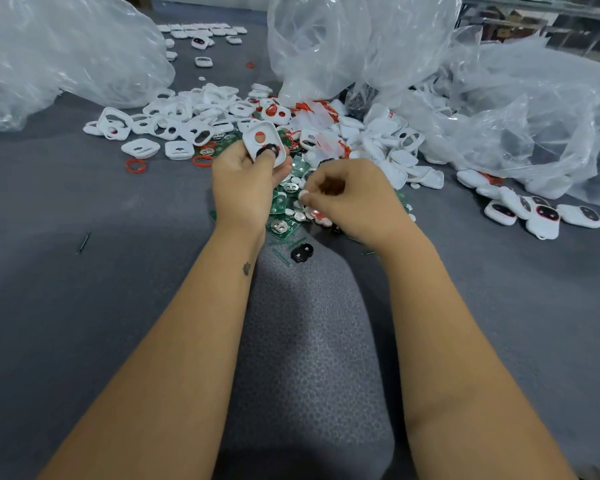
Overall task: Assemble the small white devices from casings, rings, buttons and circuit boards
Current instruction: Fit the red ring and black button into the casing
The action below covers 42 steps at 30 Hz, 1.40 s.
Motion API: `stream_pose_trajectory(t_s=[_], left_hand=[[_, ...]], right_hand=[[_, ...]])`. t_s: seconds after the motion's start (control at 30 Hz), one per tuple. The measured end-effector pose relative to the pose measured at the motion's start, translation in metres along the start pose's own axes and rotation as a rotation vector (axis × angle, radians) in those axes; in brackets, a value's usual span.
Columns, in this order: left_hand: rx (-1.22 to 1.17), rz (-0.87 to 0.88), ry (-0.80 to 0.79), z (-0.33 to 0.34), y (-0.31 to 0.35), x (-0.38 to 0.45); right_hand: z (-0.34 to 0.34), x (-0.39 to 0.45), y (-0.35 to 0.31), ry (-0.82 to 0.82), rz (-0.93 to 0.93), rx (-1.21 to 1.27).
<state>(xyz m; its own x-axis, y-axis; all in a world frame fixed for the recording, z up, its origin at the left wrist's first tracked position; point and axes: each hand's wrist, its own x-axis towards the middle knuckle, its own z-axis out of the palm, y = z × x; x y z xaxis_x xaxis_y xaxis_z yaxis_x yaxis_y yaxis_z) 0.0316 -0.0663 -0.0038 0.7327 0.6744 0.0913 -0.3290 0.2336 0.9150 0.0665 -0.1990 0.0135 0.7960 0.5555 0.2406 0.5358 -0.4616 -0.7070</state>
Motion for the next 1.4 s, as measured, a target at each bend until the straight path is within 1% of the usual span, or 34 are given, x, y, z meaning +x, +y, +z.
stream_pose_trajectory(t_s=[0.07,0.2,0.3,0.4,0.47,0.67,0.87,1.03,1.4], left_hand=[[0.01,-0.012,-0.035,0.0,0.0,-0.001],[0.114,-0.01,-0.13,0.001,0.0,-0.005],[0.205,0.004,-0.217,0.003,0.001,-0.008],[0.257,0.019,-0.303,0.005,0.0,-0.012],[0.283,0.021,-0.347,0.007,0.0,-0.014],[0.303,0.009,-0.386,0.008,0.0,-0.016],[0.31,0.015,-0.39,0.009,-0.001,-0.017],[0.3,0.009,-0.394,0.009,-0.002,-0.016],[0.287,-0.008,-0.445,0.009,-0.003,-0.017]], right_hand=[[-0.002,-0.001,0.001,0.101,0.031,0.163],[-0.004,-0.001,-0.001,0.255,0.052,0.359],[-0.006,0.0,-0.002,0.291,0.053,0.514],[-0.007,0.002,-0.002,0.306,0.058,0.577],[-0.007,0.002,-0.001,0.321,0.047,0.57],[-0.006,0.002,0.0,0.352,0.017,0.48],[-0.004,0.001,-0.002,0.346,0.034,0.359],[-0.005,0.001,-0.003,0.388,0.005,0.236],[-0.003,0.002,-0.001,0.381,0.002,0.18]])
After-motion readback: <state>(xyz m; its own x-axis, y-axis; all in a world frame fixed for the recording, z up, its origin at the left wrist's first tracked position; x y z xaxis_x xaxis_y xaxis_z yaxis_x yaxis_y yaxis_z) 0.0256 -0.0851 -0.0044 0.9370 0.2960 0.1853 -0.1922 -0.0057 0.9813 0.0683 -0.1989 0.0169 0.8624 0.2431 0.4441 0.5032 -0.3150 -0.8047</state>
